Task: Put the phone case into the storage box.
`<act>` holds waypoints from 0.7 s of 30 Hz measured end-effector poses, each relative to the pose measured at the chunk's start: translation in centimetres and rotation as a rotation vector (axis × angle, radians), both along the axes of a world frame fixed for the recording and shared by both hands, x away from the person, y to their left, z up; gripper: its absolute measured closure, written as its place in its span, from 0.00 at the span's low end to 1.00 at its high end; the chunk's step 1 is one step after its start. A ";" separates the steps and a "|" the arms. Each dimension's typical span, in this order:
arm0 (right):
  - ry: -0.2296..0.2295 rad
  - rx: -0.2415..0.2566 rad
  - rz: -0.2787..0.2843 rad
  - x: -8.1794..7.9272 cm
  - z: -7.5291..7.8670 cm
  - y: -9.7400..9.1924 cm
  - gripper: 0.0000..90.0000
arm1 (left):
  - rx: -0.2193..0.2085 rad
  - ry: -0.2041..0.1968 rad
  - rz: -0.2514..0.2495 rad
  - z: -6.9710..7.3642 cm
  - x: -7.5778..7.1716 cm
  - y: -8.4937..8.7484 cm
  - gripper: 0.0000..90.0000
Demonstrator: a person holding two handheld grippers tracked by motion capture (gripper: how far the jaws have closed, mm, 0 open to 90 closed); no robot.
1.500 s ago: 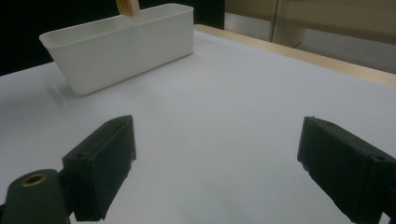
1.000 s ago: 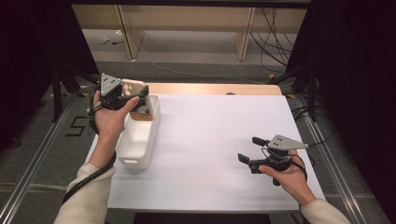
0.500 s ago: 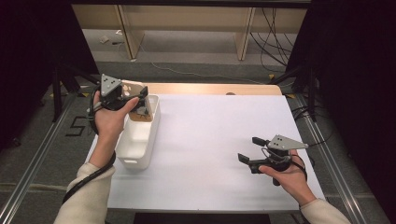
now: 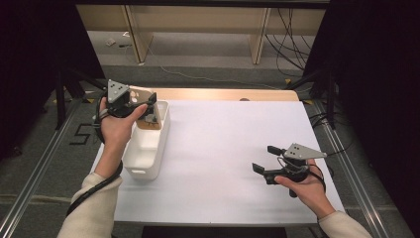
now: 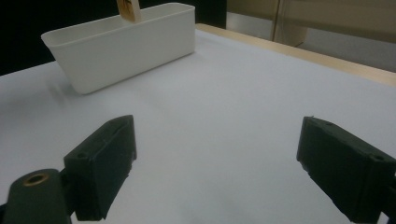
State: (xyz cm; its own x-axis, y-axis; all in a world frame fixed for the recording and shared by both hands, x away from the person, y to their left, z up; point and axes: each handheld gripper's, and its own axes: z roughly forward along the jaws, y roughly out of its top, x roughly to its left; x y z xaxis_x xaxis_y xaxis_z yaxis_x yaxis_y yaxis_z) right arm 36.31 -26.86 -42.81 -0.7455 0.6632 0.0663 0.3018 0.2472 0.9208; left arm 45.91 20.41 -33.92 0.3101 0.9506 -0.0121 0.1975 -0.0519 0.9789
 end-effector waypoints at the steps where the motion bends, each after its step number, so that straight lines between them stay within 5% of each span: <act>1: 0.000 0.000 0.000 0.0 0.0 0.0 0.14 | 0.000 0.001 0.000 0.0 0.0 0.0 0.12; 21: 0.004 0.003 -0.001 0.0 -0.1 0.1 0.15 | 0.005 0.022 0.001 -0.9 0.6 0.2 0.12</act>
